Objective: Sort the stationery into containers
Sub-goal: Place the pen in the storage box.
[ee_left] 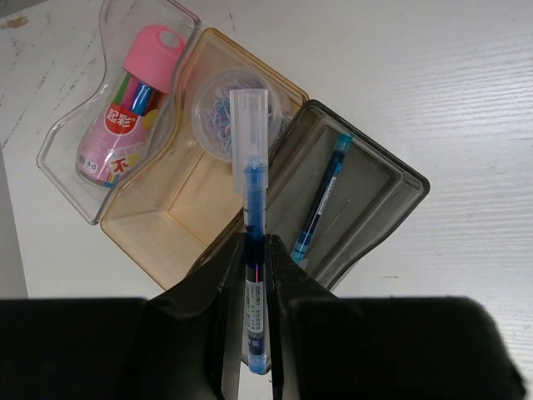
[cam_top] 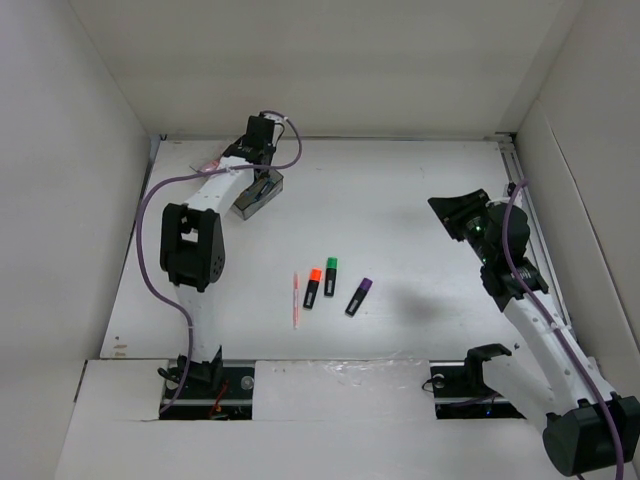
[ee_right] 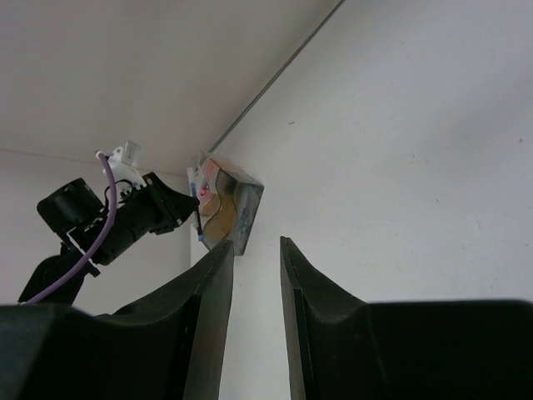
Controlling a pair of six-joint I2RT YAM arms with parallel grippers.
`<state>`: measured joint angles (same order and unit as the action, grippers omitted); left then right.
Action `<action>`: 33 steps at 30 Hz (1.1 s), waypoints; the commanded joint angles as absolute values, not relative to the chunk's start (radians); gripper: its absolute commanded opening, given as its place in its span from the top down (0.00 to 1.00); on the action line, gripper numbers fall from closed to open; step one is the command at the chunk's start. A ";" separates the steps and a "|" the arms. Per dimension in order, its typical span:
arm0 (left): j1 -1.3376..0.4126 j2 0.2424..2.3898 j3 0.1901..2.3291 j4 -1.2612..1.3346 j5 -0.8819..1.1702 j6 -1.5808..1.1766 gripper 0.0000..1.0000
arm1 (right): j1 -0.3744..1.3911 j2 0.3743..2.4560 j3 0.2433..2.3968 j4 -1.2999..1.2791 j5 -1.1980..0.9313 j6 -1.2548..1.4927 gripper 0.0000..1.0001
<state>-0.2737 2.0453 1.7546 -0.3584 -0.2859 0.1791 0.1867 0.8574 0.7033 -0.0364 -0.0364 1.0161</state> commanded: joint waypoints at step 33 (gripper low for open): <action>-0.321 2.045 1.707 -0.308 -0.383 0.186 0.72 | 0.198 0.841 0.723 0.015 -0.023 1.005 0.65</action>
<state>-0.3077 2.0727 1.6630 -0.3054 -0.3450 0.1932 0.1867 0.8570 0.7033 -0.0364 -0.0334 1.0161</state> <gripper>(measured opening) 0.277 0.348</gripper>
